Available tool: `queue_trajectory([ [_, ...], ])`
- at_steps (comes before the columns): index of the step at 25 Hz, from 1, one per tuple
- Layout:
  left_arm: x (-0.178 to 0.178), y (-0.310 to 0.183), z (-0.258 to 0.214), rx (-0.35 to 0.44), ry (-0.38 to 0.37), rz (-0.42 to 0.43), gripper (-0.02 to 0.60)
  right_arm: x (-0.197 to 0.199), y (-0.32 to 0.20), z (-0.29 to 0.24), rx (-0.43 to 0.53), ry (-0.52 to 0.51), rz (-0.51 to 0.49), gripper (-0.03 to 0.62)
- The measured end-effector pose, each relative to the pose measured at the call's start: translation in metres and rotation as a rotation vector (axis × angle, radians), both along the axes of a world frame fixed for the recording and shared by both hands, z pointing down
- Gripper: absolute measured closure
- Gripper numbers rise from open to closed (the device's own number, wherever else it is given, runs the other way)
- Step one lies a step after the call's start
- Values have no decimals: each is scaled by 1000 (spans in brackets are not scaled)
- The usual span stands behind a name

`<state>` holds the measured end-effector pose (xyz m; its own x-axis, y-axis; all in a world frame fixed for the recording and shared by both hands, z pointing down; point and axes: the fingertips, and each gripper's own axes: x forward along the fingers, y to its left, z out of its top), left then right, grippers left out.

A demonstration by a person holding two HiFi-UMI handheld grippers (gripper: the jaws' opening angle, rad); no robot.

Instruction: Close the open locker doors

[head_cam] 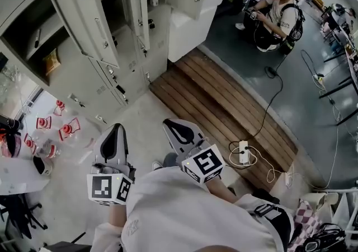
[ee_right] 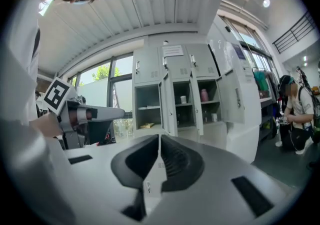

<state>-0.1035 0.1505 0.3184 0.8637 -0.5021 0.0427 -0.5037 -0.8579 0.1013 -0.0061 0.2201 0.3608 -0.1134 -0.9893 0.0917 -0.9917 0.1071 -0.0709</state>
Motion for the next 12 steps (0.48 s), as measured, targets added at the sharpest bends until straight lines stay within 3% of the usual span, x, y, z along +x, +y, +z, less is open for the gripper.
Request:
queue_trajectory([
  [6, 12, -37, 18, -22, -4, -37, 574, 18, -39, 11, -20, -1, -29, 576],
  [12, 10, -112, 22, -66, -3, -162, 574, 32, -131, 7, -33, -19, -131, 576],
])
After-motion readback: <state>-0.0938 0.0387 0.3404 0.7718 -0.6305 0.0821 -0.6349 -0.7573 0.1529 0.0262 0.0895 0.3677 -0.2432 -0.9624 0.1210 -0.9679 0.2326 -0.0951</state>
